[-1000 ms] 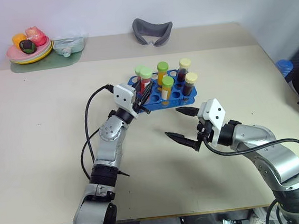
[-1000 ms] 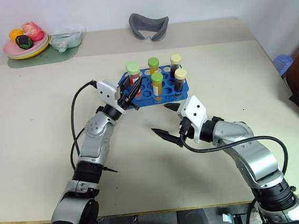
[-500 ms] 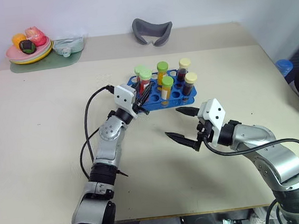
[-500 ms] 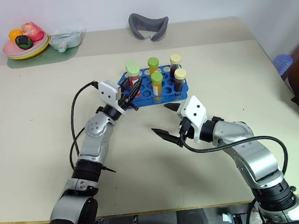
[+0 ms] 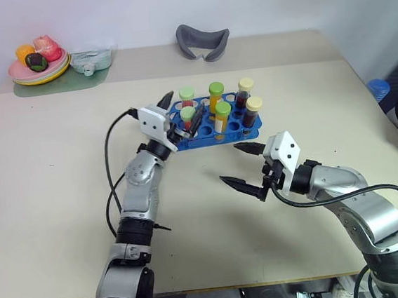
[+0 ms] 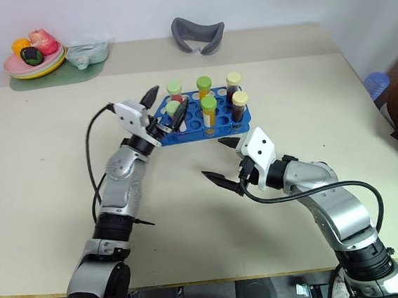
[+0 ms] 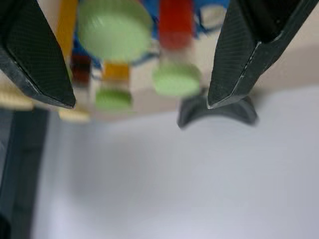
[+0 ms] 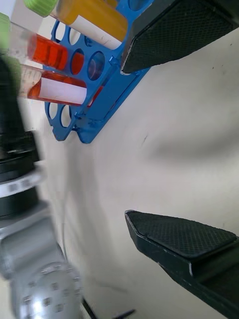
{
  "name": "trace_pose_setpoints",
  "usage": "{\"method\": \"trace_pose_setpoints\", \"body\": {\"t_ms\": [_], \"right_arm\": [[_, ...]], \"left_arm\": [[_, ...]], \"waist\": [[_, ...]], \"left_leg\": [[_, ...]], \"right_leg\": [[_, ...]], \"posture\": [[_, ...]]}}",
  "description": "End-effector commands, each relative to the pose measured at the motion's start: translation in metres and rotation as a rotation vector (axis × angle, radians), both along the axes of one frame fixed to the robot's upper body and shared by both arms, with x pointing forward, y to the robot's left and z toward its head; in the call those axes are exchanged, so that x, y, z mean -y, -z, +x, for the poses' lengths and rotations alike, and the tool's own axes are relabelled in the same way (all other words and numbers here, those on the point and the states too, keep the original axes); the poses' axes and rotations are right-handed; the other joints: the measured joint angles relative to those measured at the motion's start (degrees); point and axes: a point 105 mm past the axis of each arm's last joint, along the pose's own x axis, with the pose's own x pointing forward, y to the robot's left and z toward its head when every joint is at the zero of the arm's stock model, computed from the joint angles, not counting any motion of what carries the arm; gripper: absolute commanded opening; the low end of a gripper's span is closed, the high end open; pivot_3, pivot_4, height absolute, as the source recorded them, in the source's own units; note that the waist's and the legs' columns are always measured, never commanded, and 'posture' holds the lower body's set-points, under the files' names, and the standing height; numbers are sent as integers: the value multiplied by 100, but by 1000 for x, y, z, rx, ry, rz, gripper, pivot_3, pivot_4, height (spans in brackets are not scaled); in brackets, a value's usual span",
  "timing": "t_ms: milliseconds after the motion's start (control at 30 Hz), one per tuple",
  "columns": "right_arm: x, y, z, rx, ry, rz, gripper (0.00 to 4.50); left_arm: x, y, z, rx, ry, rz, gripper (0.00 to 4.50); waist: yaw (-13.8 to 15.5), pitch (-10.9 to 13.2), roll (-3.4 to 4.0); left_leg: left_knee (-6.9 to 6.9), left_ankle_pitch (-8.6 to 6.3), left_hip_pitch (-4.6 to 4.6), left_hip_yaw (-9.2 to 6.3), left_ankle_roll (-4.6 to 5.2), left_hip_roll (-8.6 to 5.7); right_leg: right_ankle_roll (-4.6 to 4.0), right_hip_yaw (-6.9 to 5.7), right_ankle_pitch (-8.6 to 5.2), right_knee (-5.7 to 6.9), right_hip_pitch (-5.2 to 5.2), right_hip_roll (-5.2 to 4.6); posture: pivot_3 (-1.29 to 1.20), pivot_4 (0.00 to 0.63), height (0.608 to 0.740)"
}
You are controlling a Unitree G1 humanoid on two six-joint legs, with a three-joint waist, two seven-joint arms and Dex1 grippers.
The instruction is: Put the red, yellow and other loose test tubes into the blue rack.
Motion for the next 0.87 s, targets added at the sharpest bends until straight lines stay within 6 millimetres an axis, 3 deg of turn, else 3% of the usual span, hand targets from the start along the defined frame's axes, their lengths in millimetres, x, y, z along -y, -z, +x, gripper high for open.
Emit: {"method": "trace_pose_setpoints", "body": {"t_ms": [33,133,300,433,500,667,867], "right_arm": [[15,-16,0,62,19,-13,4500],[35,-19,0,62,52,-40,4500],[73,-20,2,48,155,-73,4500],[112,-21,1,24,270,-71,4500],[126,-16,-1,7,294,-102,4500],[145,0,-5,-36,331,-121,4500],[145,2,0,-34,323,-118,4500]], "left_arm": [[-24,-23,-19,49,14,-12,4423],[-46,-29,-34,9,40,28,4423],[-87,-11,-54,-140,13,196,4423],[-156,30,-81,-333,-128,336,4423],[-171,42,-93,-388,-162,360,4423],[-186,63,-109,-455,-200,383,4423],[-179,68,-116,-463,-205,363,4423]], "waist": [[-2,0,0],[9,0,0],[-6,0,3],[-13,0,5],[5,1,6],[39,0,4],[-12,1,4]], "left_leg": [[0,0,0,0,0,1],[-1,-1,1,-1,1,1],[-3,-14,7,0,25,2],[-7,-17,19,6,30,3],[-10,-18,20,7,33,4],[-7,-19,30,11,32,3],[-10,-21,37,11,34,7]], "right_leg": [[0,0,0,0,0,0],[0,0,0,1,1,0],[0,0,0,-2,6,1],[-1,3,-1,-6,17,0],[-2,3,-2,-10,18,1],[-2,2,-2,-18,38,-3],[-2,4,-2,-15,37,1]], "posture": [[0,150,740],[0,150,740],[0,150,740],[0,150,740],[0,150,740],[0,150,740],[0,150,740]]}}
